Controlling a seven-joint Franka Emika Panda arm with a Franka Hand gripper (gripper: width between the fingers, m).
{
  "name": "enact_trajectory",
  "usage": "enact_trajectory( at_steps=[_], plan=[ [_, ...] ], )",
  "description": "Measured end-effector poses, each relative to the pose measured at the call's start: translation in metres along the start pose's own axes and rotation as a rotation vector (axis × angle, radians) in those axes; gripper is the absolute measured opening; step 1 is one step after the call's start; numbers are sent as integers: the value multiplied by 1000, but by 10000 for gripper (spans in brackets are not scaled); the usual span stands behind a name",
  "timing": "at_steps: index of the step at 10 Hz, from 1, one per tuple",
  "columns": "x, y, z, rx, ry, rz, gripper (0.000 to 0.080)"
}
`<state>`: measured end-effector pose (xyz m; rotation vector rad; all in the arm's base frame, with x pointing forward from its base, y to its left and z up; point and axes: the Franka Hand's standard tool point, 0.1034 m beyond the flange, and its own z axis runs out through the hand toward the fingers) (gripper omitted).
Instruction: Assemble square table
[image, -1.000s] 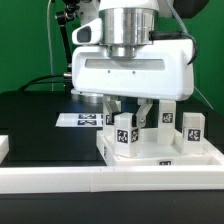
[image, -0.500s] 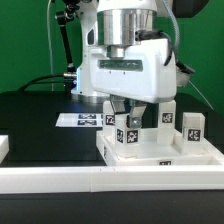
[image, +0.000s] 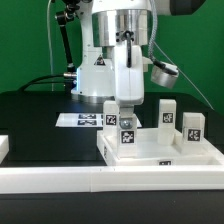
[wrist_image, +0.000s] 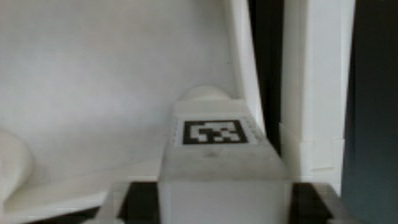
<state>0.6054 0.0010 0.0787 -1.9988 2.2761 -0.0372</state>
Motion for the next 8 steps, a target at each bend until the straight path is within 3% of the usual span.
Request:
enact_trajectory(
  at_steps=[4,6,7,8],
  plan=[
    [0,0,0,1,0,-35,296],
    [-1,-1,-1,1,1,-252,617],
    [-2,-2,-1,1,1,-375,617],
    [-2,-3,-1,18,5,-507,640]
  ],
)
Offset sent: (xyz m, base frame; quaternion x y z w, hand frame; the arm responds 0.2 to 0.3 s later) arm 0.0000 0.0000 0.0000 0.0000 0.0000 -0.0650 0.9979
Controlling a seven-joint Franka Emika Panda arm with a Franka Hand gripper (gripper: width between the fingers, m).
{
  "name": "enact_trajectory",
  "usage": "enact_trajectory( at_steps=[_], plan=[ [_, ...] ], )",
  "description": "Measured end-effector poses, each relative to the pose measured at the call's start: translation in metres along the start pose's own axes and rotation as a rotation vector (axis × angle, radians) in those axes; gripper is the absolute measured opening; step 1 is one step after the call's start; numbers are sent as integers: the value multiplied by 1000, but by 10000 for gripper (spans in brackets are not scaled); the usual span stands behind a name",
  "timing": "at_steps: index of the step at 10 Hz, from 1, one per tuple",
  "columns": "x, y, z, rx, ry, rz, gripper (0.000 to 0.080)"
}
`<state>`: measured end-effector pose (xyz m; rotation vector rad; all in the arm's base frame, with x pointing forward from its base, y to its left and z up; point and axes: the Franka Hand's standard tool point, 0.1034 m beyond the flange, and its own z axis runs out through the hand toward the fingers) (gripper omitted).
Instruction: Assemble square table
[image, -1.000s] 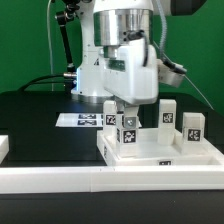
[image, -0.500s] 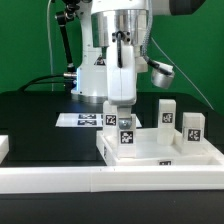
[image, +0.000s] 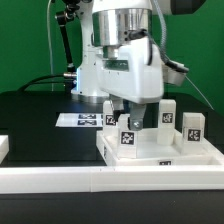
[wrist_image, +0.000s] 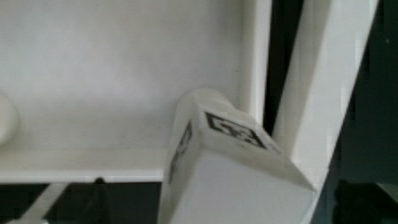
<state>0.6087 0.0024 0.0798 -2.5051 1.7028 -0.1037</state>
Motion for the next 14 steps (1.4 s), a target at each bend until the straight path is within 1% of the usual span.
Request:
enact_trajectory(
  at_steps=[1,2,4,5,7,10,12,13,14],
  plan=[
    [3,1,2,24,16,-88,647],
    [3,4,3,18,17,-131,649],
    [3,4,3,17,19,-258,649],
    [3,4,3,14,22,-326,649],
    [1,2,3,-8,37,-523,649],
    [-4,-1,3,-32,50,-766,649],
    [-6,-4,1,-33,50,-884,649],
    [-6,-6,0,-30,50,-885,649],
    [-6,-6,0,-30,51,-883,529]
  ],
)
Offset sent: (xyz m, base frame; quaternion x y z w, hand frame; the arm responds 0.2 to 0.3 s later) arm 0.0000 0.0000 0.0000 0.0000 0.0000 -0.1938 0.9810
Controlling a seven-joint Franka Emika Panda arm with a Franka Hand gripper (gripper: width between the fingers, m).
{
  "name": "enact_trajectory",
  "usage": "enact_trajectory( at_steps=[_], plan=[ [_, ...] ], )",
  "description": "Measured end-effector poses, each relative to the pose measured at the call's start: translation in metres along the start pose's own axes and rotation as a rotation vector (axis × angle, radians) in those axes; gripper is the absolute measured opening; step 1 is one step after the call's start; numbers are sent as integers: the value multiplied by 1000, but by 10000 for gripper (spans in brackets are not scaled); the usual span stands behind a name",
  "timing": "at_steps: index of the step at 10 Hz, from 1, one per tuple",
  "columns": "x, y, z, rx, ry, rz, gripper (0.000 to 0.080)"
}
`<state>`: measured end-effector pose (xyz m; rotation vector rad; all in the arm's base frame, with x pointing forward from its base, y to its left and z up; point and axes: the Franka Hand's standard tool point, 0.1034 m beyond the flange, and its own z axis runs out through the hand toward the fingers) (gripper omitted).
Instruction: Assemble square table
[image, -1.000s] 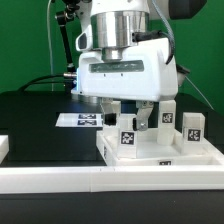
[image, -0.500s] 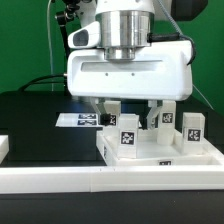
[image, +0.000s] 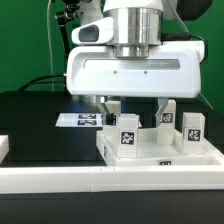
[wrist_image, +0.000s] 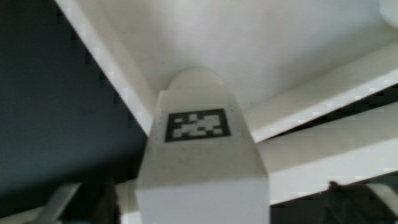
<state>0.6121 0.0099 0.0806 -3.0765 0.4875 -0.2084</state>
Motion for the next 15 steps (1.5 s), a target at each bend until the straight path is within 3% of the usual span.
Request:
enact_trajectory(
  at_steps=[1,2,3,9,15],
  plan=[
    [0,0,0,0,0,0,392],
    [0,1,0,-1,1,2,392],
    [1,2,0,-1,1,28,290],
    [1,4,0,0,1,323,290],
    [1,10,1,18,-13,955,290]
  ],
)
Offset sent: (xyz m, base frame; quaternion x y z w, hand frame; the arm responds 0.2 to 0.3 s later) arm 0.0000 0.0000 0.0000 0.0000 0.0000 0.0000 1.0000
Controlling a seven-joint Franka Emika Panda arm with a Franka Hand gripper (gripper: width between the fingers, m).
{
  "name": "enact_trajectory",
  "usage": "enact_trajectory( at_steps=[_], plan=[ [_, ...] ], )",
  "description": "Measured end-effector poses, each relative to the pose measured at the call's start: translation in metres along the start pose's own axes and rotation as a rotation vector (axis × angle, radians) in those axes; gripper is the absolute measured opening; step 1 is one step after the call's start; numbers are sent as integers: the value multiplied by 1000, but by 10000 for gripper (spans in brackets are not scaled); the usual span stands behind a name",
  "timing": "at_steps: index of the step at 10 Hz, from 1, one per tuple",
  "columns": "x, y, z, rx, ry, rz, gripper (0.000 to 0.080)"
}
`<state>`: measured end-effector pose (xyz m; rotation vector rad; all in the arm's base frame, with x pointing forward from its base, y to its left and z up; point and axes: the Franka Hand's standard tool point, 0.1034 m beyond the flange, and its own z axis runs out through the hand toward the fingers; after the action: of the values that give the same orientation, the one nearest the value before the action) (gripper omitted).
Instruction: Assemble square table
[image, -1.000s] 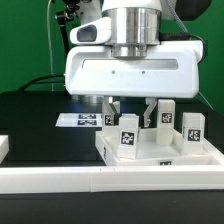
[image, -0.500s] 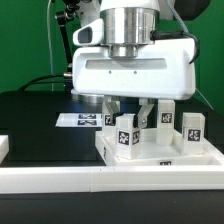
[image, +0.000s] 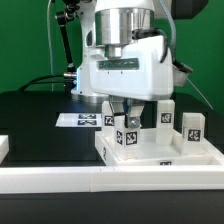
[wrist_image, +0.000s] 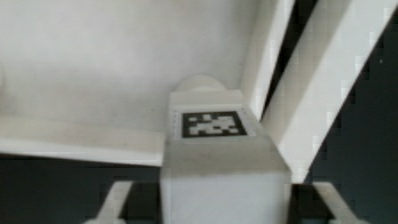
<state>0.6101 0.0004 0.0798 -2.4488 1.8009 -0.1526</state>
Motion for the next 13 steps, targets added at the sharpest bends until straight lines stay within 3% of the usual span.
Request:
enact_trajectory(
  at_steps=[4,9,10,11,12,13],
  plan=[
    [2,-1,0,18,-15,298,291],
    [1,-1,0,21,-35,579,291],
    [0,-1,1,21,-35,588,362],
    [0,-1,1,21,-35,567,496],
    [0,-1,1,21,-34,530,496],
    [-1,-1,1,19,-34,480,620]
  ],
)
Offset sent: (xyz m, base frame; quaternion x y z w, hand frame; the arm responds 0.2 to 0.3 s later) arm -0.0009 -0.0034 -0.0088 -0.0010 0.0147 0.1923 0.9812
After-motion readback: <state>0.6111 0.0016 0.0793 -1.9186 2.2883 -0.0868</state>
